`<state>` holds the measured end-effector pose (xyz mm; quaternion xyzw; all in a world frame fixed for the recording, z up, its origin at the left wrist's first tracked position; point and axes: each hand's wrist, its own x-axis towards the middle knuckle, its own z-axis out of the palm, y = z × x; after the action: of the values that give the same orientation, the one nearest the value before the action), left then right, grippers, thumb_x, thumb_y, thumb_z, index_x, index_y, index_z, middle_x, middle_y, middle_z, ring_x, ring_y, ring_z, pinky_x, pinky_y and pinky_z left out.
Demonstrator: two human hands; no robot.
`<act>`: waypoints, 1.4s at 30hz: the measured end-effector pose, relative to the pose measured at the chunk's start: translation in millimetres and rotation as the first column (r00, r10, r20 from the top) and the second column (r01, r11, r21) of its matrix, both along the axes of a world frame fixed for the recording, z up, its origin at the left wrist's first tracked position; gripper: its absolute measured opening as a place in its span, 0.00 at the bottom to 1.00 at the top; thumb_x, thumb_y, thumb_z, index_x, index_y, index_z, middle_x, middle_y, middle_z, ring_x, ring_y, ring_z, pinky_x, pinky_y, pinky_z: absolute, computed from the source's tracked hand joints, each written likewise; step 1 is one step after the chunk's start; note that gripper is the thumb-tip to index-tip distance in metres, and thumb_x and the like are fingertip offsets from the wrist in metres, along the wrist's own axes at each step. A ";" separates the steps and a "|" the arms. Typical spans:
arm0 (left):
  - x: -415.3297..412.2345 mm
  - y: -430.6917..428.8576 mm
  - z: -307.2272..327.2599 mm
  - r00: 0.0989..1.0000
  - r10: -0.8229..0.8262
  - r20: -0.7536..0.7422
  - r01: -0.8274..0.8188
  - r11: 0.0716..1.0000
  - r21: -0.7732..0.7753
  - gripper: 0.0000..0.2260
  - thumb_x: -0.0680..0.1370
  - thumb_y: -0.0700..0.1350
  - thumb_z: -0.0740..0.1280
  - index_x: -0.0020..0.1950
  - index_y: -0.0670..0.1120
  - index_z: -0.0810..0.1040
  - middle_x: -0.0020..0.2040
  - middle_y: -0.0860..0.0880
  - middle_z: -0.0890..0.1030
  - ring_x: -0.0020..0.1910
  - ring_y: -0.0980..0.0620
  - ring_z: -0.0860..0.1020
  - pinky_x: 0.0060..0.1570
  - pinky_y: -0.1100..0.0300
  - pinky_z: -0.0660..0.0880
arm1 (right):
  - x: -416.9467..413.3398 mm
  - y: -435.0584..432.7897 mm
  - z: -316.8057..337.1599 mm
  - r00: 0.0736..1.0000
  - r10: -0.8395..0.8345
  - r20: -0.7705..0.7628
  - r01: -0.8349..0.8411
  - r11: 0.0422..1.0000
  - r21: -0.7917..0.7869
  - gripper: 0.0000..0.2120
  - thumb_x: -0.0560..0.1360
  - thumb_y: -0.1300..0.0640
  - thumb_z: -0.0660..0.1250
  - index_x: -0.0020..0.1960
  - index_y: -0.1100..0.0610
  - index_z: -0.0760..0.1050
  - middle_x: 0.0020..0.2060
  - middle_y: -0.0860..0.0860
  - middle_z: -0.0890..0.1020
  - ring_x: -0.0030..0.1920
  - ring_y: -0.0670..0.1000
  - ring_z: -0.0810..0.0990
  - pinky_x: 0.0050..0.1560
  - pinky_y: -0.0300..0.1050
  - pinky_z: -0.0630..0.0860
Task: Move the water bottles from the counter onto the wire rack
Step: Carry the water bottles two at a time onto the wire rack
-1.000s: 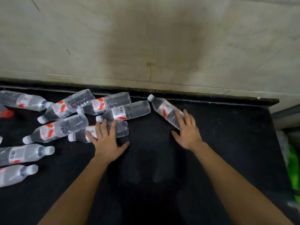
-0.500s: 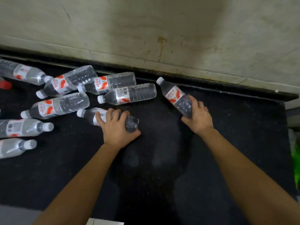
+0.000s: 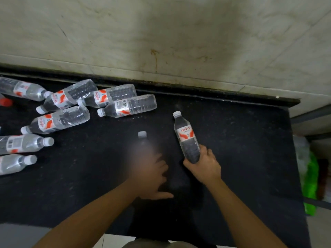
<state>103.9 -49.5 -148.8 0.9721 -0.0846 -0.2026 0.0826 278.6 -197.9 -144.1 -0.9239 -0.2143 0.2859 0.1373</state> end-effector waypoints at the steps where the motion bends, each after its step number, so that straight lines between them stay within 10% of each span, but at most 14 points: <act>1: -0.1 -3.8 -1.4 0.999 0.019 0.045 -0.019 1.000 -0.007 0.32 0.80 0.70 0.51 0.50 0.49 0.86 0.60 0.44 0.81 0.66 0.43 0.74 0.77 0.39 0.51 | -1.6 -4.4 0.8 1.000 0.005 -0.006 -0.005 1.000 -0.010 0.38 0.68 0.38 0.73 0.72 0.52 0.65 0.60 0.54 0.75 0.62 0.57 0.76 0.57 0.54 0.76; 6: -8.4 -19.1 -5.2 0.715 0.577 0.394 -0.560 0.811 -0.171 0.19 0.79 0.57 0.64 0.63 0.48 0.81 0.70 0.40 0.74 0.73 0.43 0.67 0.74 0.36 0.56 | -3.8 -7.2 1.2 0.999 0.028 -0.019 -0.029 0.999 -0.045 0.41 0.67 0.38 0.74 0.71 0.56 0.64 0.64 0.55 0.72 0.64 0.57 0.73 0.59 0.55 0.76; 11: -1.3 -20.2 11.5 -0.134 0.990 -0.037 -0.930 -0.138 -0.340 0.46 0.67 0.62 0.77 0.76 0.40 0.63 0.73 0.36 0.65 0.71 0.35 0.64 0.69 0.38 0.63 | 5.4 26.8 7.1 0.998 0.039 -0.040 -0.038 0.999 0.009 0.56 0.67 0.27 0.69 0.80 0.56 0.48 0.74 0.57 0.64 0.73 0.59 0.66 0.69 0.58 0.70; 17: 14.4 -11.6 -1.8 -0.274 0.889 -0.366 -0.871 -0.391 -0.296 0.38 0.74 0.67 0.68 0.74 0.42 0.65 0.69 0.38 0.67 0.69 0.37 0.66 0.69 0.41 0.66 | 13.4 50.7 -4.6 0.999 0.040 0.013 -0.041 0.997 0.065 0.47 0.75 0.33 0.65 0.81 0.55 0.47 0.71 0.60 0.66 0.69 0.60 0.70 0.63 0.57 0.74; 24: 11.5 -7.9 -10.7 -0.103 0.963 -0.250 -0.916 -0.189 -0.353 0.32 0.78 0.61 0.67 0.68 0.36 0.67 0.64 0.34 0.71 0.63 0.34 0.72 0.61 0.43 0.72 | -9.1 8.4 -0.9 0.962 -0.249 -0.114 0.263 0.955 0.134 0.26 0.69 0.44 0.76 0.62 0.54 0.75 0.54 0.52 0.74 0.49 0.51 0.77 0.49 0.44 0.75; 31: 47.5 -18.0 24.6 0.159 0.957 -0.243 -0.853 0.009 -0.522 0.28 0.79 0.59 0.66 0.65 0.36 0.69 0.61 0.37 0.71 0.59 0.41 0.72 0.56 0.46 0.74 | -42.0 -69.9 45.6 0.856 -0.514 -0.064 0.510 0.816 0.272 0.15 0.67 0.42 0.76 0.49 0.48 0.78 0.46 0.47 0.77 0.43 0.44 0.78 0.40 0.39 0.74; 38: 134.9 -104.6 118.8 0.525 0.851 0.010 -0.519 0.330 -0.789 0.21 0.78 0.56 0.65 0.60 0.41 0.74 0.55 0.41 0.73 0.47 0.61 0.66 0.45 0.77 0.63 | -3.0 -155.8 136.9 0.657 -0.753 0.047 0.601 0.560 0.571 0.13 0.65 0.42 0.79 0.42 0.42 0.77 0.42 0.46 0.76 0.41 0.41 0.78 0.41 0.41 0.73; 42: 155.2 -194.9 168.8 0.622 0.774 0.115 -0.308 0.377 -0.873 0.20 0.79 0.53 0.67 0.66 0.44 0.69 0.56 0.48 0.68 0.50 0.60 0.68 0.48 0.71 0.66 | 7.8 -226.7 165.2 0.515 -0.857 0.030 0.586 0.377 0.717 0.14 0.64 0.43 0.80 0.42 0.47 0.79 0.42 0.46 0.76 0.41 0.43 0.78 0.42 0.42 0.74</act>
<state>259.2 -244.4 20.0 0.8109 0.1572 0.1642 0.5392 286.4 -424.6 21.1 -0.8519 0.1191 -0.0910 0.5018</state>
